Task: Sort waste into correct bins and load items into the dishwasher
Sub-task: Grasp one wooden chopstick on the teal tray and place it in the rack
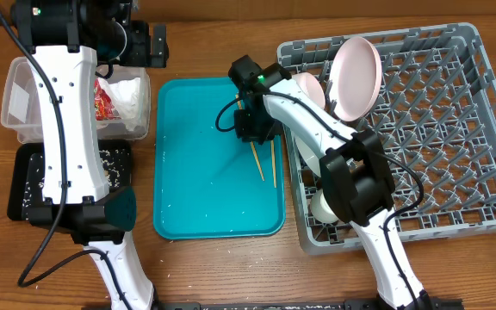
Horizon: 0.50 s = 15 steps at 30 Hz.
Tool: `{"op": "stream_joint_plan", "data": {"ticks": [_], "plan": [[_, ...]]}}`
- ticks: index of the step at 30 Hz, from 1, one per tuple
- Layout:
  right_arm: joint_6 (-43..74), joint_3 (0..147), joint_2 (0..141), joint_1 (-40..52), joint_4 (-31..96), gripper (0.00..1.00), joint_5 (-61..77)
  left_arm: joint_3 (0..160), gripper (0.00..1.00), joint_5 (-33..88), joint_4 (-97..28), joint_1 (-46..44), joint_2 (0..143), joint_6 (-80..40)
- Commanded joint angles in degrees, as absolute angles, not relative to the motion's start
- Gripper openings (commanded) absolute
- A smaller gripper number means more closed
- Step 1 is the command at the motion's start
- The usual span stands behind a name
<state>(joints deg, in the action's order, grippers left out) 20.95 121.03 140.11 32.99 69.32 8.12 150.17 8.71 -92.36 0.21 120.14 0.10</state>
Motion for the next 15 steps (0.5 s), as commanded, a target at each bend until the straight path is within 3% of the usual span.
{"op": "stream_joint_plan", "data": {"ticks": [1,10,15], "plan": [[21.1,121.1,141.3,34.0,69.8,0.26,8.8,151.2,1.0,8.4,-92.3,0.3,120.3,0.0],[23.8,121.1,142.2,36.2,69.9,0.24,4.3,151.2,1.0,8.4,-92.3,0.4,120.3,0.0],[25.8,121.1,142.2,36.3,70.1,0.09,3.0,151.2,1.0,8.4,-92.3,0.4,120.3,0.0]]}}
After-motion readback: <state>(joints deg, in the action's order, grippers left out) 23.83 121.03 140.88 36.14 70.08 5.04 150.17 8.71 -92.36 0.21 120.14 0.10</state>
